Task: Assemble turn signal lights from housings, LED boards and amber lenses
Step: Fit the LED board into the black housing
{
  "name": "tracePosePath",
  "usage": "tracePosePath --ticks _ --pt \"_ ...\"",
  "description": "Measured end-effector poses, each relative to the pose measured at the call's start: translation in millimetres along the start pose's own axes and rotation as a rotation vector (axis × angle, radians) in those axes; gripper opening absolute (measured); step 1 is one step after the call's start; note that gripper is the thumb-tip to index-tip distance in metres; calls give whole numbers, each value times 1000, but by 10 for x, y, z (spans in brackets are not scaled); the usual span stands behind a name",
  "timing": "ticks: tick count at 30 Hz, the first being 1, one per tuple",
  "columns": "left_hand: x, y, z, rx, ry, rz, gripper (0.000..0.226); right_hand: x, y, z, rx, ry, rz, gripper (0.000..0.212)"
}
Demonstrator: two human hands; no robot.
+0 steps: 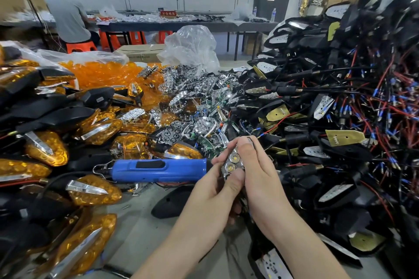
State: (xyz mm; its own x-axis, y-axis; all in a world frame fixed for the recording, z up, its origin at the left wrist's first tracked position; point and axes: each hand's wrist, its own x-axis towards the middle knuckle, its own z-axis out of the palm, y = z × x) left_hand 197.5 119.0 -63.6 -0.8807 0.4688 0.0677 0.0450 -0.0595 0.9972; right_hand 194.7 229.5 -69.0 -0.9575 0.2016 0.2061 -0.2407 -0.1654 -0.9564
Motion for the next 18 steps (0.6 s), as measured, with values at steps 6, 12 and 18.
tracePosePath --ticks 6,12,18 --pt "19 -16 31 -20 59 27 39 -6 -20 19 -28 5 23 30" --pt "32 1 26 -2 26 13 35 16 -92 34 115 68 73 33" --pt "14 100 -169 239 31 42 33 228 -248 -37 515 274 133 33"
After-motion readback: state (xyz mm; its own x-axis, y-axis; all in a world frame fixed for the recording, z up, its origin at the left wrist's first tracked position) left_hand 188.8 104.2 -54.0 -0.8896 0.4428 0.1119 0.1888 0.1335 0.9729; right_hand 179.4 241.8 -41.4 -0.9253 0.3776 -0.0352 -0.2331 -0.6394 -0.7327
